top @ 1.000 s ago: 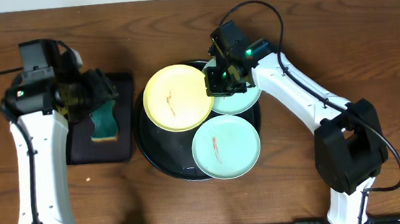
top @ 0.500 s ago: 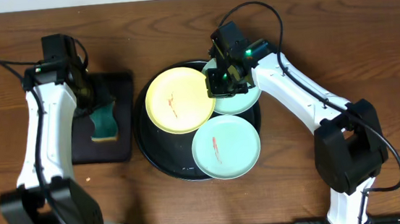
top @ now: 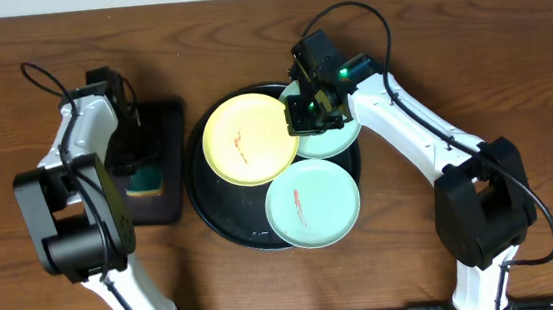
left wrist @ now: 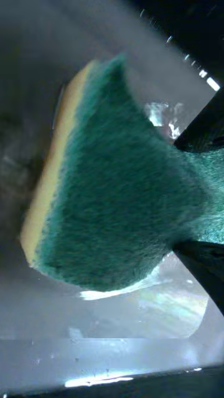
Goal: Clean dirty plates on tray and stack at the side
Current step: 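Grip the yellow plate's rim with the right gripper and tilt it up, then grasp the green sponge from the black tray with the left gripper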
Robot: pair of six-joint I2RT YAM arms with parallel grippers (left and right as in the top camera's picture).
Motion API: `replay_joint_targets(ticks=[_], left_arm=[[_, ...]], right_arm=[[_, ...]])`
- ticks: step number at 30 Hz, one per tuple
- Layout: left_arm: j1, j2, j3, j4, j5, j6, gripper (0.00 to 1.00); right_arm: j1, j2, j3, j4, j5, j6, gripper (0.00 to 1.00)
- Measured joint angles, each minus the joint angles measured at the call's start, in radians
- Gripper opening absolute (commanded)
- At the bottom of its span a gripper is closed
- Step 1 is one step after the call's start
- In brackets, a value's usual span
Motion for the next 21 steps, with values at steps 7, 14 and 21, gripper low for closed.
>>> replay_joint_targets(ticks=[7, 14, 21], left_arm=[[0.012, 0.001, 0.000, 0.014, 0.002, 0.016, 0.14], [0.014, 0.001, 0.000, 0.016, 0.002, 0.018, 0.07], [0.018, -0.023, 0.008, -0.013, 0.064, 0.018, 0.07]], right_arm=[[0.000, 0.000, 0.000, 0.000, 0.002, -0.004, 0.01], [0.000, 0.000, 0.000, 0.000, 0.017, -0.007, 0.01], [0.000, 0.000, 0.000, -0.004, 0.019, -0.007, 0.01]])
